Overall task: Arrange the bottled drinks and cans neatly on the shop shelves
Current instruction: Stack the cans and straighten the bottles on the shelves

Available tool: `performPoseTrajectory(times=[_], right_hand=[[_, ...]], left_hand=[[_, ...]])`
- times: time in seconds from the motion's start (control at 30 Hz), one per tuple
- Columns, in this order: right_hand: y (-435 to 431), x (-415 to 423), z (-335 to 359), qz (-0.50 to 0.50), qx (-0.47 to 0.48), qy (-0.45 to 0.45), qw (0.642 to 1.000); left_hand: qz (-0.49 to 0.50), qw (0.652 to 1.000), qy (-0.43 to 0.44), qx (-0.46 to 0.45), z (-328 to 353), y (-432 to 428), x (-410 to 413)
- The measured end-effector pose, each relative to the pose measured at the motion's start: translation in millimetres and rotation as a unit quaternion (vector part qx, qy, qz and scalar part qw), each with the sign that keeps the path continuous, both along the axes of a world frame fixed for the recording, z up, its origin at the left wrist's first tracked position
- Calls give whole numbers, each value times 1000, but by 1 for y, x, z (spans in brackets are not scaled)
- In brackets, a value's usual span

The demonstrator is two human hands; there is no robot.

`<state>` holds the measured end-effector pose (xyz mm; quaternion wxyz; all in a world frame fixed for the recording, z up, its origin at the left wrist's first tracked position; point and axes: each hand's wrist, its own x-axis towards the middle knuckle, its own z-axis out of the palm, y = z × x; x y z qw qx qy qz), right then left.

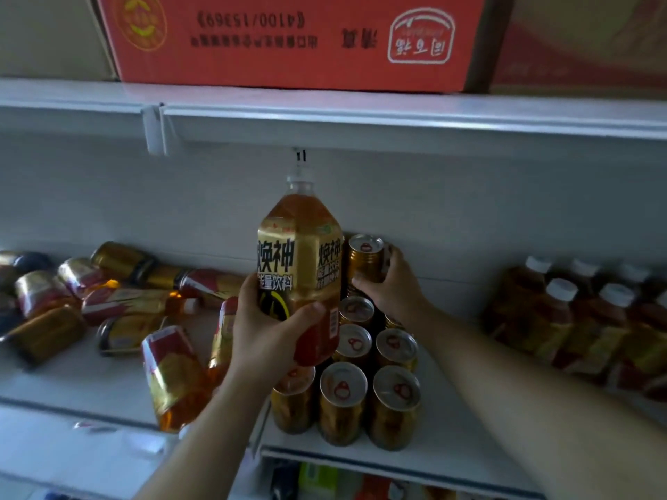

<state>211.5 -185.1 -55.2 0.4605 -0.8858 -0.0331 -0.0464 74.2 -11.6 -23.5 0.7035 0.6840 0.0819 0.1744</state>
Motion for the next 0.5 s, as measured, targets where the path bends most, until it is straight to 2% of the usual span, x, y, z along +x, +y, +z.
performPoseTrajectory(times=[0.23, 0.5], right_hand=[[-78, -77, -10, -55, -147, -4, 988], [-184, -166, -64, -101, -239, 103, 960]], left_hand=[[-86, 995, -40, 26, 1, -36, -6], [-207, 976, -66, 29, 0, -121, -25]])
